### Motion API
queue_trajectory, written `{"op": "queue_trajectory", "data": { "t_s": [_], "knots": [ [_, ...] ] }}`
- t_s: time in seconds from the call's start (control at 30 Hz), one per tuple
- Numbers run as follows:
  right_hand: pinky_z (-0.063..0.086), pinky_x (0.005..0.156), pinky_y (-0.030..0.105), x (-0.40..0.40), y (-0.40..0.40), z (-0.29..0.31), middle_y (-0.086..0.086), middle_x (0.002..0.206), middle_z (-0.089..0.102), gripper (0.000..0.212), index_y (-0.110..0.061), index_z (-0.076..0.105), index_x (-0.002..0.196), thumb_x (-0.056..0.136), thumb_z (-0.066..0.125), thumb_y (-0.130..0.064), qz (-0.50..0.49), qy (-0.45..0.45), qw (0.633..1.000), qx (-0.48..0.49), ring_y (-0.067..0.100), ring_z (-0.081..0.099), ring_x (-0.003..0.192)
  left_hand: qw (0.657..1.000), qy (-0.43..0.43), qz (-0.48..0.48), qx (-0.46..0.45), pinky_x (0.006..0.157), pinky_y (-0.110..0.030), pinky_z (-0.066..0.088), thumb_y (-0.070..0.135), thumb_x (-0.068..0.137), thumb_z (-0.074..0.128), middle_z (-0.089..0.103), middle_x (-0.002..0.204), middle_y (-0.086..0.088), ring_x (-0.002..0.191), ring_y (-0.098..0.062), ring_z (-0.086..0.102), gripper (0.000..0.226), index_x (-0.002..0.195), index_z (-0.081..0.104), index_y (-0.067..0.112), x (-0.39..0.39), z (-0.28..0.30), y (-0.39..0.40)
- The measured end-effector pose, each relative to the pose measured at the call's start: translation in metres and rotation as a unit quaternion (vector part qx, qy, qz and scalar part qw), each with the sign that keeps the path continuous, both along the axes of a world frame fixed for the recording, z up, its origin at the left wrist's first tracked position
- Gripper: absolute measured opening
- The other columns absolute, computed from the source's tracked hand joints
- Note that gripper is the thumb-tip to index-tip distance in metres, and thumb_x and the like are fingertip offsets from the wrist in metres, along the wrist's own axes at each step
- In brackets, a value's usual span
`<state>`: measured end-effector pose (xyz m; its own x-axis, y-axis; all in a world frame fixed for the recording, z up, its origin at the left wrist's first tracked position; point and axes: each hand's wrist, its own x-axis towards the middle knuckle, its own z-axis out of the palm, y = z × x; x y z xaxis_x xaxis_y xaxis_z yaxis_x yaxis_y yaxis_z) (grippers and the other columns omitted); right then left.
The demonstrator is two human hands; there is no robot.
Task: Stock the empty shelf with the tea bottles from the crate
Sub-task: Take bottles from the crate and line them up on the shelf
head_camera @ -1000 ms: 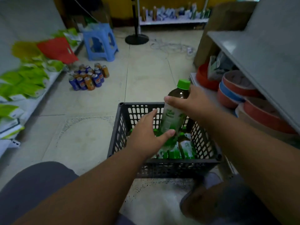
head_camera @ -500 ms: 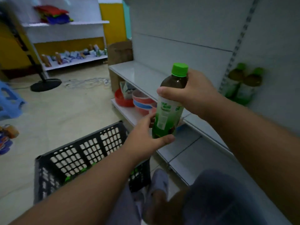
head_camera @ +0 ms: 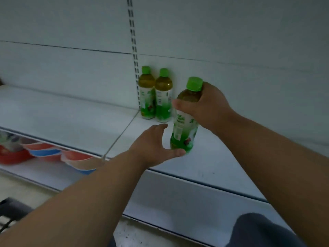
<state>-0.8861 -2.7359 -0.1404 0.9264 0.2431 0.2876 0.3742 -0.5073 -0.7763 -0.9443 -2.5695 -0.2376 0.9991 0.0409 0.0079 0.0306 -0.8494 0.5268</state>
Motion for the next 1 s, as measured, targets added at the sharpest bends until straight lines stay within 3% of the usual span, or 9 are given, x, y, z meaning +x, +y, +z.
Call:
{"op": "queue_trajectory", "data": {
  "t_s": [0.1,0.23,0.33,0.4,0.53,0.67,0.83,1.0],
  "knots": [
    [0.039,0.051,0.015,0.020,-0.002,-0.026,-0.019,0.077,0.064,0.040,-0.036,0.057,0.082,0.063,0.081,-0.062,-0.059,0.019,0.998,0.008,-0.006,0.059,0.067,0.993,0.019,0.011,0.117,0.112,-0.042,0.032,0.094,0.055,0.056,0.032,0.160,-0.007,0.143,-0.026,0.033,0.131,0.156,0.024,0.017,0.029,-0.031,-0.009],
    [0.039,0.054,0.017,0.032,0.007,-0.050,-0.019,0.083,0.062,0.050,-0.037,0.055,0.093,0.062,0.077,-0.070,-0.080,0.029,0.996,0.013,-0.006,0.057,0.073,0.983,0.057,0.007,0.172,0.121,-0.041,0.003,0.103,0.052,0.011,-0.001,0.167,-0.015,0.153,-0.028,-0.002,0.143,0.159,0.005,0.008,0.050,-0.064,-0.010],
    [0.048,0.060,0.018,0.029,0.014,-0.066,-0.020,0.090,0.063,0.069,-0.041,0.048,0.104,0.051,0.073,-0.077,-0.075,0.038,0.995,0.056,-0.005,0.061,0.078,0.980,0.060,0.001,0.190,0.122,-0.041,-0.004,0.103,0.050,-0.003,-0.010,0.167,-0.013,0.153,-0.025,-0.011,0.144,0.158,-0.004,0.008,0.057,-0.077,-0.008],
    [0.055,0.067,0.022,0.022,0.012,-0.081,-0.021,0.093,0.063,0.073,-0.045,0.043,0.107,0.049,0.078,-0.073,-0.084,0.045,0.993,0.065,-0.005,0.062,0.082,0.979,0.058,-0.003,0.197,0.123,-0.042,-0.003,0.103,0.050,-0.004,-0.010,0.166,-0.014,0.153,-0.025,-0.012,0.144,0.158,-0.004,0.008,0.059,-0.082,-0.008],
    [0.059,0.080,0.035,0.013,0.003,-0.110,-0.015,0.102,0.066,0.062,-0.033,0.051,0.111,0.064,0.086,-0.055,-0.089,0.079,0.993,-0.004,0.007,0.065,0.091,0.975,0.074,-0.011,0.211,0.123,-0.044,-0.004,0.100,0.058,0.004,-0.013,0.166,-0.013,0.152,-0.025,-0.016,0.136,0.158,-0.008,0.008,0.058,-0.083,-0.009],
    [0.053,0.074,0.026,0.026,0.007,-0.117,-0.017,0.099,0.065,0.056,-0.033,0.054,0.109,0.067,0.085,-0.054,-0.093,0.067,0.993,-0.020,0.010,0.065,0.091,0.973,0.077,-0.011,0.218,0.123,-0.044,-0.005,0.098,0.057,0.002,-0.015,0.166,-0.012,0.152,-0.024,-0.018,0.135,0.158,-0.010,0.009,0.058,-0.082,-0.009],
    [0.057,0.087,0.041,0.065,0.022,-0.118,-0.004,0.113,0.068,0.065,-0.021,0.056,0.120,0.071,0.084,-0.052,-0.117,0.055,0.991,-0.033,0.018,0.066,0.101,0.975,0.073,-0.004,0.212,0.122,-0.043,-0.008,0.098,0.062,0.005,-0.017,0.166,-0.011,0.151,-0.023,-0.019,0.131,0.158,-0.010,0.010,0.057,-0.084,-0.011],
    [0.053,0.093,0.038,0.112,0.038,-0.113,0.005,0.128,0.059,0.078,-0.012,0.049,0.132,0.075,0.081,-0.054,-0.118,0.058,0.988,-0.076,0.025,0.061,0.114,0.979,0.047,0.008,0.197,0.123,-0.043,-0.006,0.097,0.061,0.007,-0.015,0.166,-0.012,0.152,-0.023,-0.016,0.131,0.158,-0.010,0.011,0.057,-0.087,-0.010]
  ]
}}
